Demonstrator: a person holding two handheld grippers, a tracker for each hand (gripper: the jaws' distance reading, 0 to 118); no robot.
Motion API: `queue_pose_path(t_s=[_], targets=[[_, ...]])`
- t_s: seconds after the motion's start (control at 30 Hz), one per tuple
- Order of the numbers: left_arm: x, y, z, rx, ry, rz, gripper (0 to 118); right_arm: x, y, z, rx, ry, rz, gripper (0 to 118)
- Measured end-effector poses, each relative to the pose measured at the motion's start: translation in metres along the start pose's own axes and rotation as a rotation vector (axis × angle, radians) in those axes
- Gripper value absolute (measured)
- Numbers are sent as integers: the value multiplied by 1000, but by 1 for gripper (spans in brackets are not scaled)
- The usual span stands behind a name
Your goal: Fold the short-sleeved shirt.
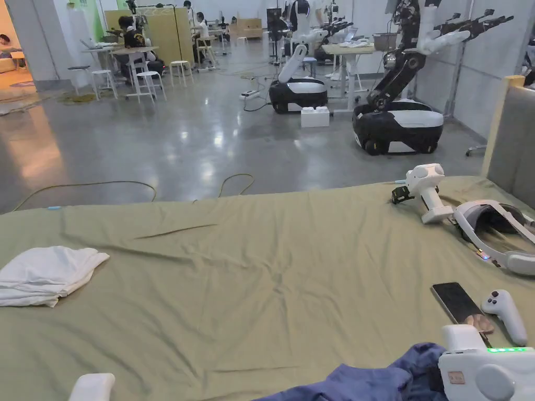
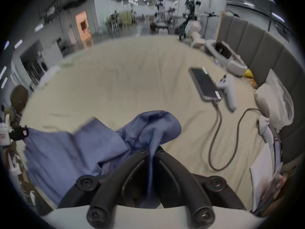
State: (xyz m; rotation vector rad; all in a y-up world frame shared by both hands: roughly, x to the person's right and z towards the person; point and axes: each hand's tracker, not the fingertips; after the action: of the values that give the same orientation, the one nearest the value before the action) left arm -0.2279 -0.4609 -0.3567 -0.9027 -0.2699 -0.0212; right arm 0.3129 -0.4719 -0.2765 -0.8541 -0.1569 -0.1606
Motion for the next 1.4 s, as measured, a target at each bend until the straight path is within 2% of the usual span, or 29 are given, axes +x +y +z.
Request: queue_pose_path(t_s=[0.07, 0.13, 0.2, 0.33, 0.43, 0.6, 0.73, 0.9, 1.13, 1.4], targets=[[-5, 6, 55, 113, -54, -1, 8, 5, 6, 44, 109, 22, -19, 4], [-7, 15, 109, 207, -105, 15, 8, 8, 14, 90, 196, 84, -57, 4], [-10, 25, 156, 321, -93, 5, 8, 12, 22, 128, 274, 106, -74, 4], [-22, 54, 236, 500, -114, 42, 8, 13, 52, 196, 410, 124, -53, 4], [-21, 77, 285, 605, -124, 58, 8, 6, 81, 232, 512, 92, -30, 4], [-5, 105, 339, 736, -69, 14, 8, -8, 128, 278, 635, 96, 14, 4], [0, 134, 365, 796, -37, 10, 8, -24, 163, 314, 718, 61, 74, 4], [-2, 171, 379, 843, -11, 6, 8, -34, 199, 339, 764, 40, 91, 4], [-3, 220, 346, 832, 34, -12, 8, -43, 236, 321, 757, -27, 124, 4], [-23, 275, 288, 764, 59, -15, 8, -47, 275, 273, 707, -45, 93, 4]])
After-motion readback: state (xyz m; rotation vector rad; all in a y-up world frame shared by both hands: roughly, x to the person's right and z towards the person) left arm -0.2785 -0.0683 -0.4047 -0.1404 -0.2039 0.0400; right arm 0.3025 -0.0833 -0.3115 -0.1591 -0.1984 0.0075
